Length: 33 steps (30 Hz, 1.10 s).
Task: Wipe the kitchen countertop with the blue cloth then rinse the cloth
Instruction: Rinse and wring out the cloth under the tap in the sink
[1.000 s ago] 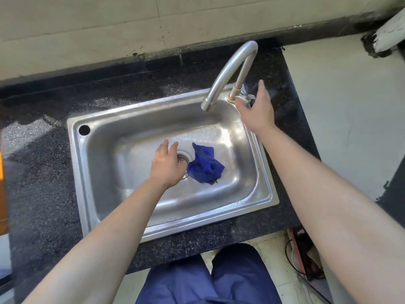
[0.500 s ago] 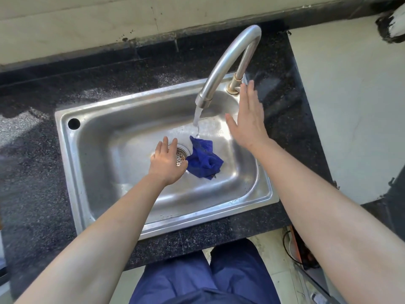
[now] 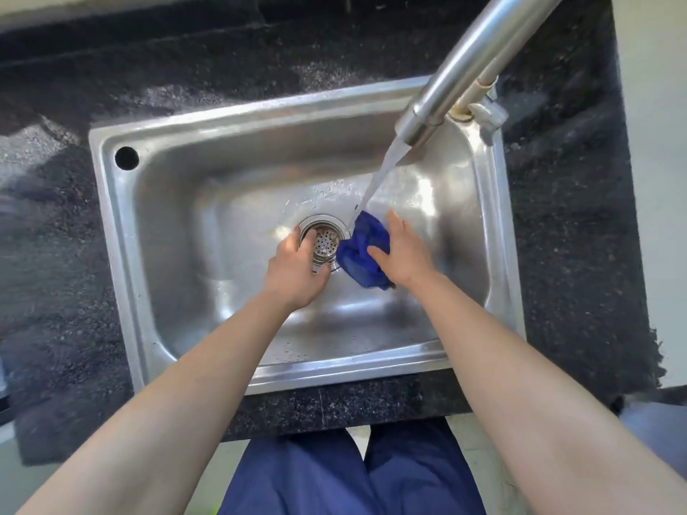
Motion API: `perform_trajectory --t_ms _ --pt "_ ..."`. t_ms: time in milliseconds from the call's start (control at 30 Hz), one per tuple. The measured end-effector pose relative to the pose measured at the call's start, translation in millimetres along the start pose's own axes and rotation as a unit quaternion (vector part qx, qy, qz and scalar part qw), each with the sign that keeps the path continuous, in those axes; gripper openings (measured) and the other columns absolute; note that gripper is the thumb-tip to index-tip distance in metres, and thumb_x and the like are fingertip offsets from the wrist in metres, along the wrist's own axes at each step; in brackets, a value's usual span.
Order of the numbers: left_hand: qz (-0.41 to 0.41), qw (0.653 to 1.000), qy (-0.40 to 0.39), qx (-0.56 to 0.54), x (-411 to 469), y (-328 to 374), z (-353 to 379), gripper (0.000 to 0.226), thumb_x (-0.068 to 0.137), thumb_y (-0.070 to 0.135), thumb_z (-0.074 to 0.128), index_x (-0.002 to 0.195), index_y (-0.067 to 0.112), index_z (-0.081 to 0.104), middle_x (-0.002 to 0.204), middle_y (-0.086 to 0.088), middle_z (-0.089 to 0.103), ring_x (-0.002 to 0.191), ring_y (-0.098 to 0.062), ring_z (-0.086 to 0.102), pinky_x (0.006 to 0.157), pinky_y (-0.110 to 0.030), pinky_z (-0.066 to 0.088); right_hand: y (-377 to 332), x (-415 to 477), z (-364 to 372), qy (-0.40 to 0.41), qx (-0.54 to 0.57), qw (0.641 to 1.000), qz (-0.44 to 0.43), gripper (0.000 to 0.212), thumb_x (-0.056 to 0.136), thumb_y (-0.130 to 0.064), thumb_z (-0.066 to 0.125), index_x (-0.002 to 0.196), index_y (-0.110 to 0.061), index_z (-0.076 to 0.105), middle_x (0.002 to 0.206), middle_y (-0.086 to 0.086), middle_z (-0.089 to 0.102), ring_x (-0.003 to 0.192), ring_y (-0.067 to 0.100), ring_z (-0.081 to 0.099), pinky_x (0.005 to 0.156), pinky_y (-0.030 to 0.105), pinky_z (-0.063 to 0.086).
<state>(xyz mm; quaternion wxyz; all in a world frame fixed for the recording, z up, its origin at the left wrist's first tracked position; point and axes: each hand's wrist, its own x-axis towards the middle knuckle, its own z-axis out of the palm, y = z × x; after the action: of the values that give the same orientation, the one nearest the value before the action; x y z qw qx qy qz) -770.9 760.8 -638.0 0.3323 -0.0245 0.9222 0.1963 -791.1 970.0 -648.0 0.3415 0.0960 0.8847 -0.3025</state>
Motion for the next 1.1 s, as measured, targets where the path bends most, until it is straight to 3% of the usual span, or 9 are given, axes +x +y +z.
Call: perform_trajectory --t_ms 67,167,400,500,567,767,833,967,1100 --pt "-0.009 0.999 -0.004 -0.036 1.9 -1.8 7.5 0.071 0.095 0.038 0.059 0.156 0.015 0.029 0.163 -0.014 0.022 0.149 -0.031 0.024 0.116 -0.043 0.030 0.8 5.9 2.4 -0.054 0.001 0.999 -0.010 0.039 0.089 -0.033 0.067 0.124 -0.017 0.057 0.105 0.005 0.060 0.092 0.025 0.061 0.069 0.028 0.036" --pt "-0.020 0.994 -0.017 -0.106 7.4 1.7 19.0 0.070 0.095 0.040 0.059 0.155 0.018 0.032 0.161 -0.011 0.028 0.148 -0.027 0.026 0.118 -0.041 0.029 4.2 6.1 2.5 -0.066 0.041 0.997 0.006 0.019 0.094 -0.032 0.065 0.108 -0.022 0.058 0.080 -0.007 0.053 0.076 0.014 0.053 0.061 0.025 0.034" --pt "-0.023 0.996 -0.020 -0.080 23.8 20.7 34.6 0.056 0.086 0.058 0.051 0.136 0.034 0.054 0.142 0.001 0.052 0.137 -0.023 0.040 0.103 -0.050 0.032 13.7 -4.0 -5.0 0.088 0.199 0.974 0.057 0.015 0.091 -0.033 0.066 0.099 -0.022 0.060 0.096 0.000 0.062 0.084 0.017 0.060 0.082 0.033 0.051" --pt "0.006 0.994 0.006 -0.106 27.6 21.2 37.5 0.026 0.090 0.042 0.061 0.103 0.020 0.068 0.114 -0.002 0.062 0.117 -0.027 0.052 0.088 -0.042 0.041 6.5 -7.1 -10.3 0.100 0.188 0.977 0.030 0.011 0.089 -0.035 0.067 0.093 -0.025 0.061 0.111 0.003 0.058 0.089 0.014 0.061 0.086 0.032 0.051" --pt "0.016 0.984 0.031 -0.172 29.0 19.6 35.7 0.024 0.089 0.036 0.064 0.087 0.012 0.067 0.098 -0.006 0.065 0.100 -0.028 0.059 0.082 -0.040 0.048 -2.1 -7.9 -15.1 0.087 0.223 0.970 0.039 0.012 0.092 -0.031 0.065 0.097 -0.022 0.061 0.109 0.001 0.061 0.094 0.016 0.061 0.087 0.031 0.050" --pt "-0.055 0.863 0.085 -0.494 21.8 27.7 -13.0 0.017 0.094 0.015 0.068 0.080 0.017 0.058 0.080 -0.011 0.065 0.068 -0.018 0.056 0.065 -0.026 0.047 -29.0 -1.8 -36.3 0.116 0.391 0.913 0.032 0.030 0.082 -0.039 0.065 0.108 -0.026 0.057 0.099 0.002 0.072 0.091 0.014 0.070 0.092 0.046 0.056" --pt "-0.043 0.848 0.104 -0.518 19.9 31.4 -34.0 0.019 0.095 0.013 0.067 0.079 0.018 0.057 0.075 -0.009 0.065 0.064 -0.017 0.056 0.061 -0.026 0.046 -39.5 1.2 -42.8 0.116 0.380 0.918 0.000 0.040 0.081 -0.046 0.066 0.115 -0.025 0.062 0.105 0.005 0.073 0.097 0.014 0.070 0.095 0.045 0.055" --pt "-0.013 0.851 0.134 -0.508 17.1 29.7 -61.9 0.018 0.095 0.012 0.067 0.080 0.017 0.058 0.071 0.000 0.066 0.055 0.001 0.058 0.058 -0.014 0.047 -50.5 0.3 -44.4 0.134 0.324 0.935 -0.062 0.024 0.091 -0.042 0.062 0.089 -0.019 0.070 0.083 0.005 0.070 0.080 0.011 0.060 0.082 0.039 0.054" --pt "0.016 0.862 0.130 -0.489 12.3 22.3 -67.0 0.015 0.094 0.013 0.068 0.082 0.016 0.060 0.073 -0.003 0.065 0.060 -0.002 0.060 0.061 -0.017 0.048 -43.3 2.6 -38.0 0.176 0.219 0.959 -0.030 0.038 0.092 -0.040 0.048 0.074 -0.006 0.048 0.065 0.005 0.048 0.067 0.023 0.047 0.067 0.035 0.042"
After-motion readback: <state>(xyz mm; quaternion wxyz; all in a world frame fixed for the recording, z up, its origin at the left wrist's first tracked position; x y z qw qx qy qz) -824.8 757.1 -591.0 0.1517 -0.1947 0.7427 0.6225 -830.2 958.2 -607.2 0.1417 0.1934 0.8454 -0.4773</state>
